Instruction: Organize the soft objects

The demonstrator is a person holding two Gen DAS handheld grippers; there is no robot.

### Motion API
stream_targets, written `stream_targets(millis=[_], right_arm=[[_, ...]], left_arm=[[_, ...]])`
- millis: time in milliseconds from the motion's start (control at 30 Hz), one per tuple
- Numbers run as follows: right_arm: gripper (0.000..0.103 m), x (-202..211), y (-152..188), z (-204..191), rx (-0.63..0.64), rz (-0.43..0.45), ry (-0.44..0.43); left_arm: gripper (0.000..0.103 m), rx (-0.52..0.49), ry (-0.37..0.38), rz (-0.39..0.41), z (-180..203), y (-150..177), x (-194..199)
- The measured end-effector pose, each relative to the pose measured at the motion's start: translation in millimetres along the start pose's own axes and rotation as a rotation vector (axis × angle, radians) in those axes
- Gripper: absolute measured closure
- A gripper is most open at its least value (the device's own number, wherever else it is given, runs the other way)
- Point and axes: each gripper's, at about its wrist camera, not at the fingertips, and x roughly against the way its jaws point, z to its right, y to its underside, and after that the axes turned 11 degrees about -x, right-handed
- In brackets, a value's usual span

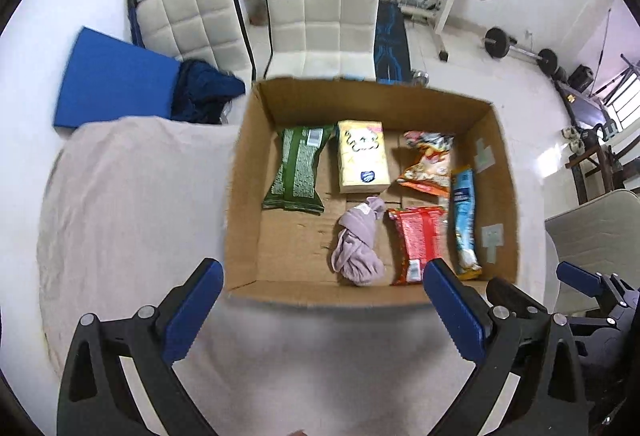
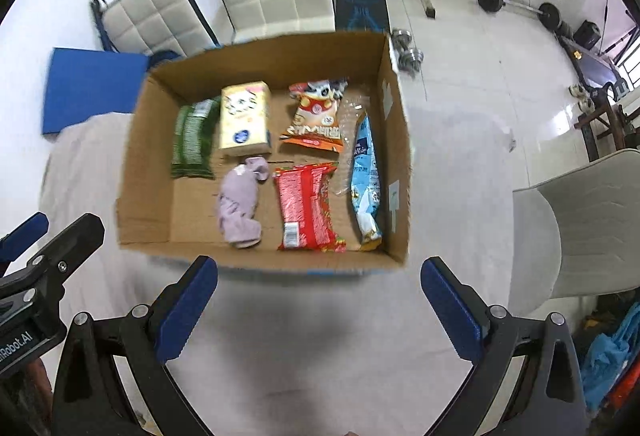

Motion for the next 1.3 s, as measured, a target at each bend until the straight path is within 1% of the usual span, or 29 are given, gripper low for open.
stream_targets(millis=[200, 400, 500, 600, 800, 933, 1033, 1167, 1300], right_arm=[[0.000, 66.6, 36.1, 4.9, 0.015, 0.071, -0.053], [0.000, 131.0, 68.6, 13.1, 0.023, 0.135, -0.082], [0.000, 160.2, 82.6, 20.2, 0.007, 0.165, -0.102], [0.000, 187.6, 96.0, 26.4, 0.004, 0.195, -0.117], [0.000, 229.5, 120.5, 35.1, 0.021, 0.242, -0.104], [0.000, 250.8, 136.8, 39.0, 0.037, 0.266, -0.088], [0.000, 260.9, 146.9, 44.5, 0.038, 0.270, -0.077], [0.000, 270.2, 158.1, 49.2, 0.037, 0.270, -0.073], [0.000, 272.2, 164.6, 51.2, 0.039, 0.270, -0.065]], left_arm=[[0.000, -0.008, -0.016, 0.093, 7.4, 27.5, 72.2], [0.000, 0.001, -0.003, 0.144, 12.3, 53.7, 131.9], [0.000, -0.004, 0.014, 0.148, 15.9, 62.0, 151.8], [0.000, 0.000, 0.009, 0.172, 19.5, 72.2, 174.1], [0.000, -0.006, -0.013, 0.207, 27.2, 88.8, 203.8], [0.000, -0.018, -0.050, 0.224, 31.7, 99.0, 218.0], [0.000, -0.019, -0.052, 0.221, 30.6, 104.6, 224.2], [0.000, 0.001, -0.069, 0.238, 25.7, 112.6, 232.4], [0.000, 0.020, -0.068, 0.242, 21.1, 117.9, 238.0]])
